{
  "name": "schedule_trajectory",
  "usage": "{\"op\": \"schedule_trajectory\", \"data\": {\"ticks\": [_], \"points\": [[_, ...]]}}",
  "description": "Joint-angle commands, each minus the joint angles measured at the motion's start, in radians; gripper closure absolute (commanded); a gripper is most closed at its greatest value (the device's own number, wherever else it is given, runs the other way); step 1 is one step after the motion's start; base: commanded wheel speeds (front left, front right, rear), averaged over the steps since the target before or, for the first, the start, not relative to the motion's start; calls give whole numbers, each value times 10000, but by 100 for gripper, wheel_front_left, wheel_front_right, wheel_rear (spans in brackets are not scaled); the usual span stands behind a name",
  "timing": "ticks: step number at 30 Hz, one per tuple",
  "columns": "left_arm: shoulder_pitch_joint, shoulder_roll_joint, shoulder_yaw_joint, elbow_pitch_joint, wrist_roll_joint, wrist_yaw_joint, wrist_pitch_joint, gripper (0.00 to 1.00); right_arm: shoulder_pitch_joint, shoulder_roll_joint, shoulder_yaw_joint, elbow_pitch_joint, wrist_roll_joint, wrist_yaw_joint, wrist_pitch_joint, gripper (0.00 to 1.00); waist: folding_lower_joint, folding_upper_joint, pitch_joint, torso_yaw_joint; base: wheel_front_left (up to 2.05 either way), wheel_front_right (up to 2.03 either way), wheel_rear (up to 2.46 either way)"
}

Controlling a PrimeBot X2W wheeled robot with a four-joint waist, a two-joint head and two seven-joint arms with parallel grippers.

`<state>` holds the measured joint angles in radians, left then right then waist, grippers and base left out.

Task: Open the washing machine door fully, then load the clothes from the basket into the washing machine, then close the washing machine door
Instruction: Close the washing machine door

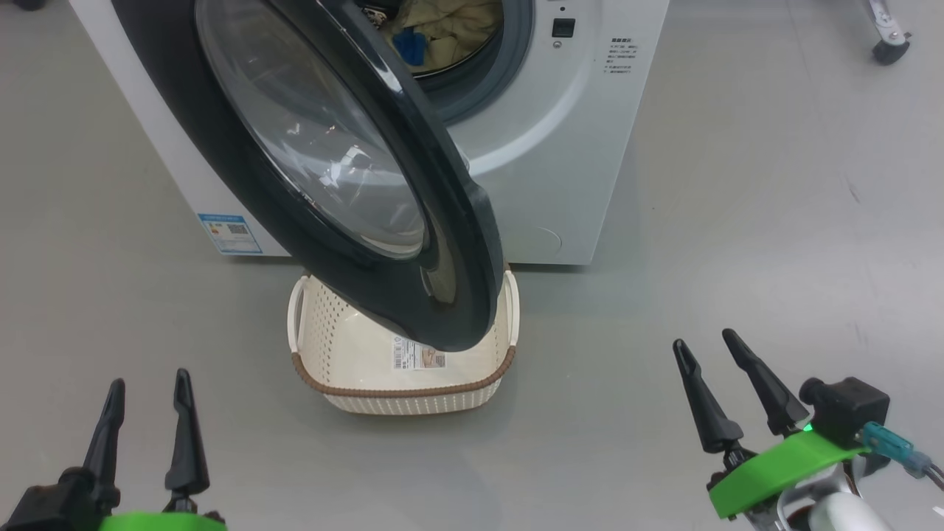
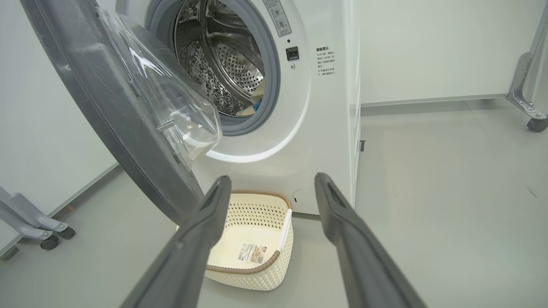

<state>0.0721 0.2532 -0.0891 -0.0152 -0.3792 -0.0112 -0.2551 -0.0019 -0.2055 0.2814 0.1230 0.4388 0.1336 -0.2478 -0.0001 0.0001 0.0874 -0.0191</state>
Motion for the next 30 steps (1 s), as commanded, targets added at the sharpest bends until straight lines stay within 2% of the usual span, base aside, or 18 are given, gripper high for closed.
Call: {"op": "schedule_trajectory", "data": {"ticks": [1, 13, 30], "points": [[-209, 127, 484, -367, 114, -1, -66, 0, -149, -60, 52, -339, -65, -29, -139, 0, 1, -1, 1, -7, 0, 0, 0], [284, -315, 1054, -408, 431, -327, -66, 0, -49, -24, -59, -312, -82, -29, -139, 0, 1, -1, -123, -34, 0, 0, 0], [598, -633, 1265, 53, 644, -654, -66, 0, 119, -88, -53, -260, -76, -29, -139, 0, 1, -1, -402, -44, 0, 0, 0]]}}
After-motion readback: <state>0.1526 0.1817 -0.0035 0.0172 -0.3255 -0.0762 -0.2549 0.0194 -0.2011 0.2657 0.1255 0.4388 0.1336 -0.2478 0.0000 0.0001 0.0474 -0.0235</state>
